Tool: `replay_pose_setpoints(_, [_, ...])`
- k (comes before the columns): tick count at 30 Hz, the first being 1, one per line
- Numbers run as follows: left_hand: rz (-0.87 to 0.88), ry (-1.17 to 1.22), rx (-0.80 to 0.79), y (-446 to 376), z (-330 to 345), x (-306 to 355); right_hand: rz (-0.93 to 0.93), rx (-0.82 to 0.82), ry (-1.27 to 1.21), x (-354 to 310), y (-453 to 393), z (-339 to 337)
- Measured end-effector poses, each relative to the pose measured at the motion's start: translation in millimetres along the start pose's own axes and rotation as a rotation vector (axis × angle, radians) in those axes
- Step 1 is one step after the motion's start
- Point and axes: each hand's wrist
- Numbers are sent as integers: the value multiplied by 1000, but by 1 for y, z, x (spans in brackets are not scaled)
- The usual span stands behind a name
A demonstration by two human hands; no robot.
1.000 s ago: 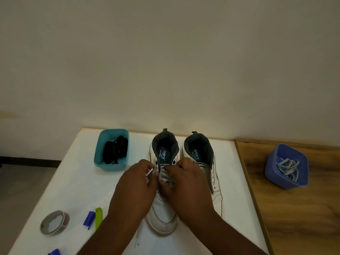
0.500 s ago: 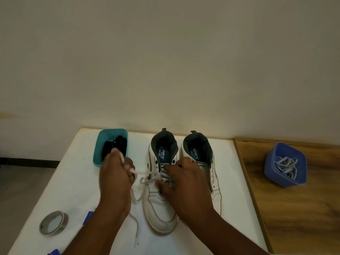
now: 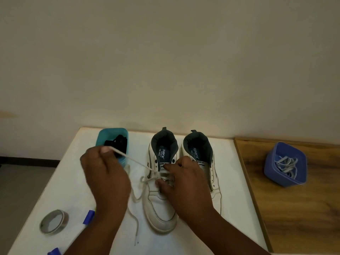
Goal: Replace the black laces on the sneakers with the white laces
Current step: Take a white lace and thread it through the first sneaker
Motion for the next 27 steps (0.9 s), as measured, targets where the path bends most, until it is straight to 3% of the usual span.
replay_pose_setpoints(2, [-295, 279, 83, -3, 1, 3, 4, -16, -12, 1, 0, -2])
replay_pose_setpoints(4, [-419, 368, -55, 2, 7, 7, 6, -10, -7, 3, 0, -2])
replay_pose_setpoints(6, [-281, 197, -337, 12, 13, 3, 3, 5, 12, 3, 0, 0])
replay_pose_setpoints(8, [-2, -143, -657, 20, 17, -13, -3, 26, 29, 2, -1, 3])
replay_pose_setpoints(11, [156, -408, -845, 19, 17, -33, -6, 69, 10, 2, -2, 5])
replay_pose_setpoints(14, [213, -366, -815, 16, 14, -31, 8, 47, 10, 3, -2, 6])
replay_pose_setpoints(18, [210, -235, -533, 16, 11, -23, 5, 63, 15, 1, -1, 6])
replay_pose_setpoints(21, [150, -226, -514, 19, 11, -24, 1, 84, 47, -1, 0, 7])
replay_pose_setpoints(27, [257, -606, -488, 17, 2, -13, 20, 24, 23, 5, 1, 4])
Point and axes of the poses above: each hand's wrist, its own y-axis away from the middle knuckle, its own z-axis out of the palm, x = y × z, and after that the axes turned 12 degrees about z, right-handed
